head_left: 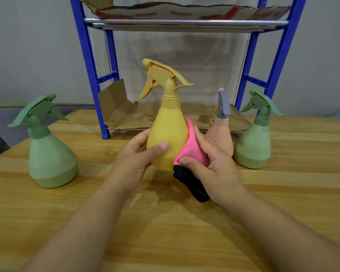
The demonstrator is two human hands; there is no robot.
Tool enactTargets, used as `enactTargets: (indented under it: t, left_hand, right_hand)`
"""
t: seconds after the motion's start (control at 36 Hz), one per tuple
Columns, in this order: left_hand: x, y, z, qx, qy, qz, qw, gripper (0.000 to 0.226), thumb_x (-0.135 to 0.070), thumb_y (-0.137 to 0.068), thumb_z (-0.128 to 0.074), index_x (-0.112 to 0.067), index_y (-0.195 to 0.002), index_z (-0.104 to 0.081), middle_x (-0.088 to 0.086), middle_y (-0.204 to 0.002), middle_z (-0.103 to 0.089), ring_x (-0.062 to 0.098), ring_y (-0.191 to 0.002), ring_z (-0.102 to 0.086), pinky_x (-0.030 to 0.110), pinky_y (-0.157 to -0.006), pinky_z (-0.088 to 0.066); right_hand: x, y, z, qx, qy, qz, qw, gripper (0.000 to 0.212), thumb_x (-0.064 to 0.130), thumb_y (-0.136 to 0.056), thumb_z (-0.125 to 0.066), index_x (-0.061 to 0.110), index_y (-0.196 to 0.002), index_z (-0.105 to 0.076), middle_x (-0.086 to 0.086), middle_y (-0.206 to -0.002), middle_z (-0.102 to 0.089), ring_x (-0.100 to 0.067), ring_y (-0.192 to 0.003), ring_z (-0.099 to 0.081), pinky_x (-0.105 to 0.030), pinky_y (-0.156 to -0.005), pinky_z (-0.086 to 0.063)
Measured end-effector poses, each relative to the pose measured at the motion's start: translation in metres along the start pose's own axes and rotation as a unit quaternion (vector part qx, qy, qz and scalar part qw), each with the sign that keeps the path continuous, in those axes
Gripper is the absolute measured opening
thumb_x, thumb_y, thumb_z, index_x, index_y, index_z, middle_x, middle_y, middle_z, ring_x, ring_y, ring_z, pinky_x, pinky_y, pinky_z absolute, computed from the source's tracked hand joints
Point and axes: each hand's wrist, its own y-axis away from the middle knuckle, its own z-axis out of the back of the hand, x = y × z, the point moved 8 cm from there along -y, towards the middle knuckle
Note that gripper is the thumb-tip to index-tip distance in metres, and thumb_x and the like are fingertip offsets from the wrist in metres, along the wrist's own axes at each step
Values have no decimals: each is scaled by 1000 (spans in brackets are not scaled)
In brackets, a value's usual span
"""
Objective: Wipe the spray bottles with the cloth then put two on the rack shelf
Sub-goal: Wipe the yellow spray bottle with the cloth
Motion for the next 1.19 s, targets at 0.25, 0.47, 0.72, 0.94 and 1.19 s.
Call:
enactTargets:
  t: [0.25,0.47,0.72,0.94,1.19]
  left_hand:
    - [-5,-5,11,-52,-95,-8,994,76,-35,-43,-85,-26,-114,-62,-6,-108,-71,16,-100,-67,36,-83,-54]
    - [-3,-11,-1,-58,-182,1,982,79,-35,-46,-82,-32,-120,-55,-14,-112,-64,3,-90,-65,13,-60,-51]
    - [14,-25,3,-64,-266,43,961,79,-28,-60,-84,-28,-131,-48,-17,-109,-52,-3,-87,-49,17,-63,-41]
    - [29,-39,-1,-45,-292,58,954,73,-26,-59,-85,-31,-124,-54,-27,-99,-53,-8,-89,-48,16,-67,-39]
    - [37,-61,3,-75,-288,40,954,59,-22,-54,-89,-25,-102,-54,-11,-106,-61,5,-101,-57,26,-80,-50]
  right_hand:
    - [-11,-3,19,-66,20,-17,997,51,9,-78,-75,23,-125,-61,15,-112,-64,8,-109,-54,0,-88,-39]
    - [-15,-7,49,-110,52,-35,992,48,11,-78,-76,35,-118,-63,28,-96,-63,16,-94,-56,3,-77,-39]
    - [-11,-6,68,-83,131,-49,987,47,10,-83,-73,37,-119,-61,16,-105,-62,-2,-87,-61,-4,-73,-48]
    - [-14,-9,68,-67,203,-47,976,45,18,-81,-76,27,-123,-64,7,-118,-65,-7,-108,-56,-14,-93,-39]
    - [-18,-10,73,-75,216,-43,972,44,18,-80,-76,26,-123,-65,6,-115,-67,-7,-104,-57,-1,-85,-37]
